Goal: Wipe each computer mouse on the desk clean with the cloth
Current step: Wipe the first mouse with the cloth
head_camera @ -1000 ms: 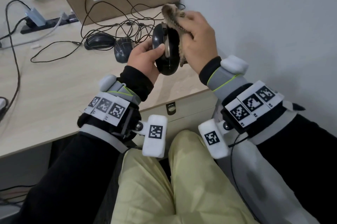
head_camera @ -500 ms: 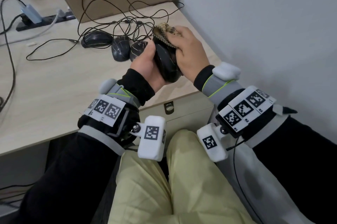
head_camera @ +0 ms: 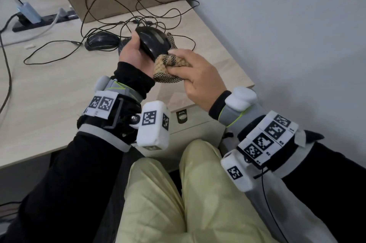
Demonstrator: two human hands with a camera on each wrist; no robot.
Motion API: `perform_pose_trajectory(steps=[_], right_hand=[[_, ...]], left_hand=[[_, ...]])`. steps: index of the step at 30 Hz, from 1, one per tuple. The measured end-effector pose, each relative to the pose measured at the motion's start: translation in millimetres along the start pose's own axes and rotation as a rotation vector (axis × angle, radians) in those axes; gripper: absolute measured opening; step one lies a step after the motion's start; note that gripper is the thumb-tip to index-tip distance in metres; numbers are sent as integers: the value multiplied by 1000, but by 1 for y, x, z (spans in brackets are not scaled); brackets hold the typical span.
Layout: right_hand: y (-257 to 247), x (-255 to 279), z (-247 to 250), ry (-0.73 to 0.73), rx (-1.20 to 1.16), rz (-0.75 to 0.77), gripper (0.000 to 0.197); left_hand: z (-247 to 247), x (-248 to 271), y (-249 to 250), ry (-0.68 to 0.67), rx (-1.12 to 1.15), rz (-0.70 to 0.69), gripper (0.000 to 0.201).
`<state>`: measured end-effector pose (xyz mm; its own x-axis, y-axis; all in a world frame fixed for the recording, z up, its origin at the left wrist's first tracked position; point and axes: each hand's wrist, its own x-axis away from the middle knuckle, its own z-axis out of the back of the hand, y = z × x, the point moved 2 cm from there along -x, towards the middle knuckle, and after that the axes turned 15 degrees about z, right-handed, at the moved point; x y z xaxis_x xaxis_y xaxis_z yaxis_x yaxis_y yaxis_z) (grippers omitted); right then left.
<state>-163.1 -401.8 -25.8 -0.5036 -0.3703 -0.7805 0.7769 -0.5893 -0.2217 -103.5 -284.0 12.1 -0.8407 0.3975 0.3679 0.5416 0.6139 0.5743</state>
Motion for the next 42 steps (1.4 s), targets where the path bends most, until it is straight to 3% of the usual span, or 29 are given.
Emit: perform_pose_trajectory(steps=[2,6,10,13,19,25,29,32,35,42], right_hand=[[2,-2,-2,41,26,-9,43],[13,-18,-3,48,28,-136,42],[33,-44,4,-88,-31,-316,45],[40,-51,8,-211,-32,-356,48],[29,-37,3,-71,-105,-235,47],[20,-6,1,-23,-40,-53,37],[24,8,-1,-89,-83,-219,46],[24,0,2,63,-101,-337,48],[16,-16,4,180,-121,-324,48],[-4,-12,-2,231,-91,-256,50]], left_hand=[[0,-1,4,-23,-14,23,50],[0,5,-12,-77,-299,233,46],[1,6,-37,-25,-362,308,47],[1,4,-39,38,-311,316,45],[-4,2,-31,48,-197,309,33],[8,-7,-5,14,81,134,50],[13,-4,20,20,142,64,36],[13,-1,25,15,99,69,30],[15,-3,21,-10,66,96,31],[5,-4,7,-1,-112,192,54]])
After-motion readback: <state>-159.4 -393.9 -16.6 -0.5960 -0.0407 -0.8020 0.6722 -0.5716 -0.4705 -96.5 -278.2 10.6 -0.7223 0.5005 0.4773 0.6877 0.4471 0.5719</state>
